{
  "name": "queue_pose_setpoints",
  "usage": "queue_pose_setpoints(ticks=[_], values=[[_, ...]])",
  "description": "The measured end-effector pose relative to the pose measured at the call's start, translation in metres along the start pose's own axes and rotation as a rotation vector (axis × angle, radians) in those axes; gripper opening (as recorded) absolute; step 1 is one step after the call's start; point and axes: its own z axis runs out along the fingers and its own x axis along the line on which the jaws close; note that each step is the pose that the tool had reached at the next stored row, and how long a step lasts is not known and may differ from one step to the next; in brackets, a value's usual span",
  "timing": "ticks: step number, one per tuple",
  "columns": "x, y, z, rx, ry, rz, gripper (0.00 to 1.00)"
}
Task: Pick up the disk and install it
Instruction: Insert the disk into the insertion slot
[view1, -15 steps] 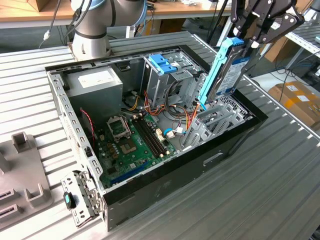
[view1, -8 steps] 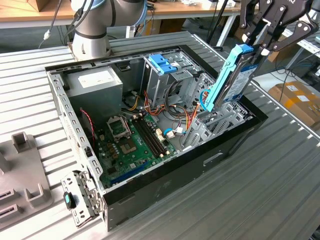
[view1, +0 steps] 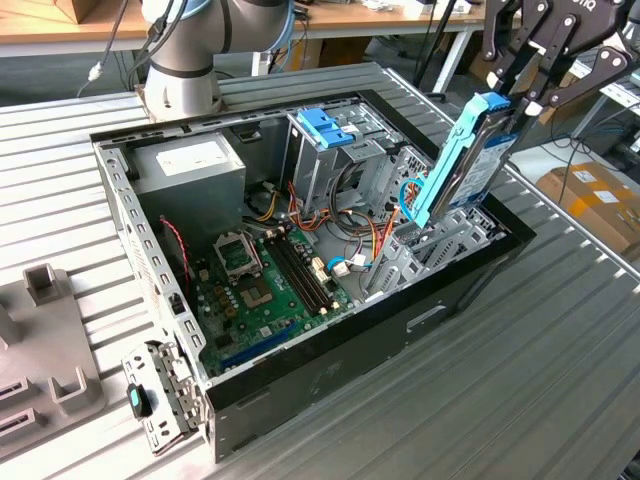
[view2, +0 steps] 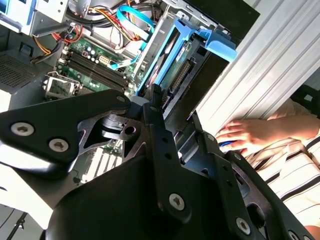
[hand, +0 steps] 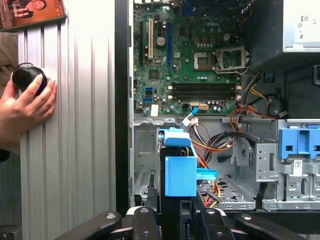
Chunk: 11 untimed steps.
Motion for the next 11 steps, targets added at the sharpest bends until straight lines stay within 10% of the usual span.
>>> queue_pose_setpoints(ticks=[11], values=[[-0.0003, 0.0025, 0.0122, 0.0, 0.0001, 0.0, 0.35]])
